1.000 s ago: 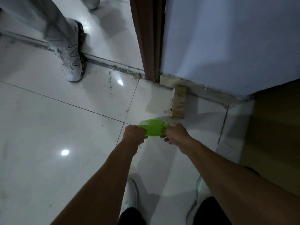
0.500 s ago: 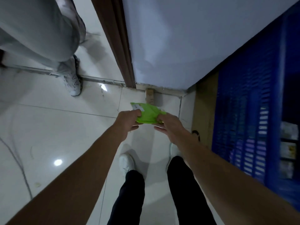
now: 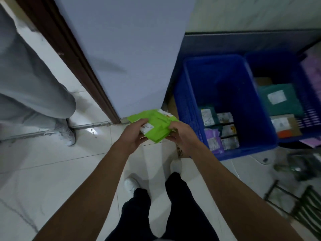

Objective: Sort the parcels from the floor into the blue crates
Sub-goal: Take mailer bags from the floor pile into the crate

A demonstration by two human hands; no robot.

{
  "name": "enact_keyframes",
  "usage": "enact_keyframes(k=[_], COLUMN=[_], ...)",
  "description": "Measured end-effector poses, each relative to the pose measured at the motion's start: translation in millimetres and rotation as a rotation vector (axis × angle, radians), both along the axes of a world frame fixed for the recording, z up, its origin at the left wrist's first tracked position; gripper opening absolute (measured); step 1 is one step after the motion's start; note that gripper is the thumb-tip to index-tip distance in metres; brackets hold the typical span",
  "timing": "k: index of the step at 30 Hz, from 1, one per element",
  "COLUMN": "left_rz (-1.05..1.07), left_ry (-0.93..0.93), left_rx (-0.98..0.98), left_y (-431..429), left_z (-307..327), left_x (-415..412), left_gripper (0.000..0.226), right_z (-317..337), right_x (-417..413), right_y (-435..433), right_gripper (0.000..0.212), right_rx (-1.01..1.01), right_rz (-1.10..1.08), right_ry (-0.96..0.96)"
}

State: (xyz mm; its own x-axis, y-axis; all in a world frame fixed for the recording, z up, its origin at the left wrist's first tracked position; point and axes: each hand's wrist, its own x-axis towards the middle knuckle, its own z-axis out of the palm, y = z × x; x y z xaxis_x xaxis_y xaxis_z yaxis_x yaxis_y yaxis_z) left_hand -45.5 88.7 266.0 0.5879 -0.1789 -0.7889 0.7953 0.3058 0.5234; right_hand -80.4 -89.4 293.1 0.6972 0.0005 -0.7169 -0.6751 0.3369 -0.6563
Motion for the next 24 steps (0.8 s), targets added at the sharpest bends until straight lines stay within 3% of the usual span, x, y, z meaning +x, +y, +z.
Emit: enact_keyframes(k=[7,13,18,24], left_rz=[0.017,-0.007,-0.006,0.012], left_ry=[-0.036,-0.091,-0.097,-0.149], left_rx=[0.066,0.09,0.17,0.316], left_y=[-71.4,-155.2,-241.4,-326.5], left_z=[48.7,53.1,60.5,67.2], left_x=[-9.4,-29.1,-48.8,-63.2], left_gripper=[0.011,0.015,0.011,0.014], right_z=[42.9,34.4,39.2,52.4], right_x=[-35.7,-62.4,-80.5,-79.7], right_y=[-59.4,-149.9,-244.8,-319.8], right_gripper=[0.033,0.055,0.055,0.054], right_rx=[-0.265,-0.48,-0.802,-1.017], right_rz=[-0.104,-0.041,0.161,0.565], right_ry=[-0.013,-0.049,-0.198,-0.469])
